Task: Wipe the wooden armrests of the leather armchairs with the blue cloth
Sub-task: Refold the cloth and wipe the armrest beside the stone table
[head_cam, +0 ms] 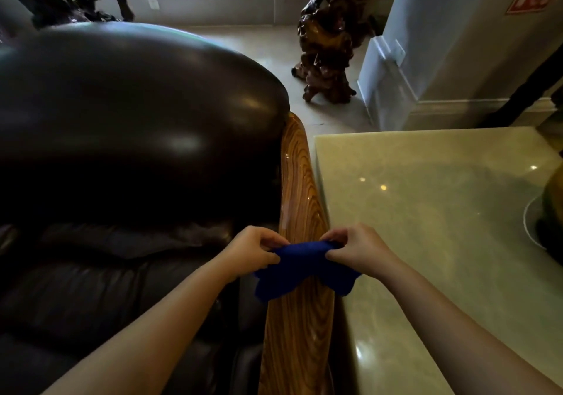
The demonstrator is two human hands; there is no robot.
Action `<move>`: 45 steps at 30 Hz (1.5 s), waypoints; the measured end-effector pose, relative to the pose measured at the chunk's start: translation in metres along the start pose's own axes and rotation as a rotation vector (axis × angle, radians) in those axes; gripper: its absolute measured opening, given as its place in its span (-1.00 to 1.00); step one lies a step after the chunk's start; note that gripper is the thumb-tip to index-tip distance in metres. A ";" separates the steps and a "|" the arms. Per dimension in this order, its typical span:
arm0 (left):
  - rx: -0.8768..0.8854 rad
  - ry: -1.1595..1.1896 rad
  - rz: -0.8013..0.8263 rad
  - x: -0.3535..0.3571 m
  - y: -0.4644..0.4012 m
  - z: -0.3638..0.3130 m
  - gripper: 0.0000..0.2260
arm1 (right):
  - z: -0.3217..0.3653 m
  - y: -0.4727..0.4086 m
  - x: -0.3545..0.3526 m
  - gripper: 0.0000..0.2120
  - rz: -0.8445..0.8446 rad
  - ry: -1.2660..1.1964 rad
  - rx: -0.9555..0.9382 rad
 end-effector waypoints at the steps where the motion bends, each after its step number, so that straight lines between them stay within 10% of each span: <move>1: 0.011 -0.015 -0.003 0.001 -0.005 0.003 -0.69 | -0.003 -0.004 0.003 -0.72 -0.003 0.035 -0.002; 6: 0.013 -0.059 -0.111 0.022 -0.024 0.036 -0.65 | -0.030 -0.014 0.028 -0.63 -0.144 0.189 0.025; 13: 0.119 -0.260 -0.660 0.052 -0.015 0.084 -0.51 | -0.042 -0.005 0.084 -0.39 -0.490 0.386 -0.093; 32: 0.080 -0.310 -0.724 0.018 -0.109 0.059 -0.39 | -0.033 -0.099 0.060 -0.37 -0.608 0.385 -0.054; 38: 0.253 -0.444 -0.398 0.047 -0.111 0.065 -0.48 | -0.047 -0.090 0.082 -0.46 -0.492 0.318 -0.103; 45: 0.232 -0.502 -0.424 0.023 -0.140 0.052 -0.50 | -0.032 -0.129 0.063 -0.44 -0.407 0.348 -0.164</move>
Point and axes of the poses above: each hand's wrist, its own y-axis away from the middle knuckle, its own x-axis out of the palm, z = x × y, the point moved 8 cm from there along -y, towards the middle knuckle, and after that the axes turned 2 degrees about -y, right-handed, at the moved point
